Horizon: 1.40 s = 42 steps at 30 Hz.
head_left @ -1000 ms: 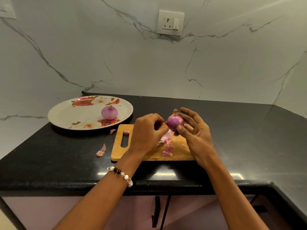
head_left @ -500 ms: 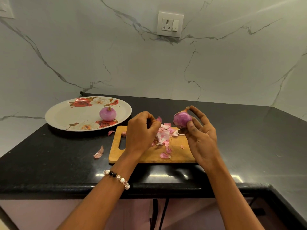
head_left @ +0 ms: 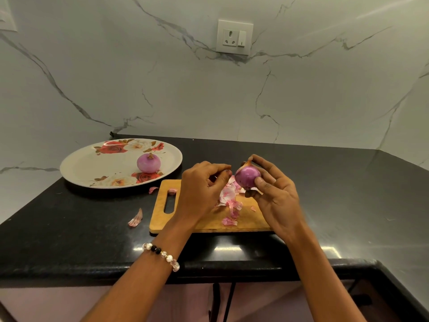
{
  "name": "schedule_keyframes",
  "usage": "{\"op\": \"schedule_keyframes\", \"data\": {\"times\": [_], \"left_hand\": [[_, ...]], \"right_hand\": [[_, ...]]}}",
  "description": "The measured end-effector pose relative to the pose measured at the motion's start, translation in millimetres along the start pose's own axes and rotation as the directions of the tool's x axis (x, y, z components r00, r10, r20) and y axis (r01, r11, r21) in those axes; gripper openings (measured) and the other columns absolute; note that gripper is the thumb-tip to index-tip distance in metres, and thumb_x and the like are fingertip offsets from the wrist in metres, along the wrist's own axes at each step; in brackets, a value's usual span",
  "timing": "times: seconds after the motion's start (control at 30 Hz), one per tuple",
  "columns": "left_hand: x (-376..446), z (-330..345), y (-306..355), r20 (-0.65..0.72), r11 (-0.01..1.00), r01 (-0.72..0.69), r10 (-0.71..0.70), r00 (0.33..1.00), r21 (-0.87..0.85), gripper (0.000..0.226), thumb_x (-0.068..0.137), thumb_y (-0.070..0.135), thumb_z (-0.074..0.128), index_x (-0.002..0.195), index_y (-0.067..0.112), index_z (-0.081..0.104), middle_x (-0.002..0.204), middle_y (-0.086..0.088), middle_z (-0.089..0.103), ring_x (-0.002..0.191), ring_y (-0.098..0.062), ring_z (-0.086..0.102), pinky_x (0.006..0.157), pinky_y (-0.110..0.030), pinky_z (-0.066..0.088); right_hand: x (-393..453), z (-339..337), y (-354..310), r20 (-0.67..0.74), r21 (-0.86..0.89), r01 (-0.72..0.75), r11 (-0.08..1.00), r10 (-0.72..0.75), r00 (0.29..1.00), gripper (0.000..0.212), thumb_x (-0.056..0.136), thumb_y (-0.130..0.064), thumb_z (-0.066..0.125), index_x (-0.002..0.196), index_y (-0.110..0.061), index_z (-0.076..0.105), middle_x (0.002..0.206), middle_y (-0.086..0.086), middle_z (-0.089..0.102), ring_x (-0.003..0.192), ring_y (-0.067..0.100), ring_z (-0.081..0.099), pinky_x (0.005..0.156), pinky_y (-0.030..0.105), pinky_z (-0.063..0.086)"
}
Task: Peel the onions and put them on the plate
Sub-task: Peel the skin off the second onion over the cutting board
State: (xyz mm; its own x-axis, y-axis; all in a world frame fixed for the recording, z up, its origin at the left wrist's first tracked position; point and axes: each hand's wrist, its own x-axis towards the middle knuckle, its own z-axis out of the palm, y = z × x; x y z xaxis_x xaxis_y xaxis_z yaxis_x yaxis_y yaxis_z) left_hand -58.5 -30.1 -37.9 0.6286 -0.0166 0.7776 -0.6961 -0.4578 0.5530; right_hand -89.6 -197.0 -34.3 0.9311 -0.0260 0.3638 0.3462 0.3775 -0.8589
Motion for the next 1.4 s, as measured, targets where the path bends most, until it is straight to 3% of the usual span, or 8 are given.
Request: {"op": "schedule_keyframes", "data": {"times": [0.2,0.47,0.67,0.9,1.1,1.23,1.4], "left_hand": [[-2,-1,5,0.108,0.997,-0.005,0.013,0.994,-0.075,0.022,0.086,0.020,0.067,0.106,0.009,0.071,0.092,-0.004,0.073,0.078,-0.005,0.063,0.071,-0.007,0.049],[-2,-3,7,0.120,0.995,0.049,-0.038,0.992,-0.087,0.019,0.084,0.016,0.069,0.101,0.009,0.073,0.090,-0.002,0.073,0.073,0.002,0.062,0.070,-0.004,0.047],[-2,-2,3,0.098,0.998,0.053,-0.049,0.994,-0.035,0.012,0.084,0.014,0.069,0.095,0.011,0.074,0.084,0.000,0.072,0.071,-0.002,0.062,0.070,-0.008,0.050],[0,-1,0,0.016,0.998,0.065,-0.065,0.998,0.020,0.008,0.084,0.016,0.069,0.090,0.012,0.073,0.081,0.001,0.070,0.070,-0.005,0.062,0.068,-0.010,0.051],[0,-1,-2,0.060,0.999,-0.021,0.018,0.998,0.049,0.028,0.082,0.012,0.071,0.109,0.017,0.070,0.097,0.000,0.069,0.079,-0.007,0.061,0.071,-0.014,0.053],[0,2,-3,0.016,0.996,-0.004,0.002,1.000,0.086,0.027,0.082,0.028,0.069,0.106,0.018,0.072,0.104,-0.001,0.061,0.097,-0.013,0.053,0.077,-0.014,0.045],[0,5,-1,0.041,0.997,-0.023,0.020,0.999,0.071,0.037,0.080,0.046,0.063,0.104,0.020,0.073,0.105,-0.001,0.063,0.100,-0.011,0.049,0.077,-0.013,0.040]], "right_hand": [[-1,1,2,0.032,-0.057,-0.009,0.998,0.011,0.999,0.037,0.087,-0.011,0.054,0.123,-0.014,0.063,0.122,-0.002,0.069,0.112,0.022,0.066,0.080,0.031,0.060],[-3,2,1,0.070,-0.037,-0.004,0.999,0.006,0.997,0.035,0.087,-0.010,0.052,0.119,-0.012,0.064,0.122,0.001,0.069,0.116,0.021,0.065,0.086,0.031,0.058],[-4,4,1,0.084,-0.050,0.013,0.999,-0.009,0.996,0.034,0.088,-0.008,0.051,0.120,-0.010,0.063,0.124,0.003,0.069,0.119,0.023,0.063,0.087,0.033,0.058],[-2,3,-6,0.016,0.178,-0.018,0.984,0.016,1.000,0.037,0.093,-0.008,0.044,0.128,-0.003,0.057,0.125,0.009,0.067,0.112,0.031,0.066,0.087,0.037,0.059],[-2,4,-8,-0.085,0.220,-0.064,0.973,0.084,0.993,0.031,0.101,-0.007,0.039,0.122,-0.002,0.061,0.133,0.021,0.057,0.100,0.035,0.071,0.081,0.040,0.061],[-2,5,-9,-0.086,0.260,-0.087,0.962,0.113,0.990,0.034,0.089,-0.011,0.051,0.119,0.000,0.062,0.133,0.025,0.057,0.101,0.038,0.070,0.077,0.039,0.062],[-2,7,-10,-0.031,0.244,-0.146,0.959,0.158,0.987,0.039,0.085,-0.009,0.055,0.123,0.000,0.061,0.128,0.025,0.060,0.102,0.038,0.069,0.074,0.037,0.062]]}}
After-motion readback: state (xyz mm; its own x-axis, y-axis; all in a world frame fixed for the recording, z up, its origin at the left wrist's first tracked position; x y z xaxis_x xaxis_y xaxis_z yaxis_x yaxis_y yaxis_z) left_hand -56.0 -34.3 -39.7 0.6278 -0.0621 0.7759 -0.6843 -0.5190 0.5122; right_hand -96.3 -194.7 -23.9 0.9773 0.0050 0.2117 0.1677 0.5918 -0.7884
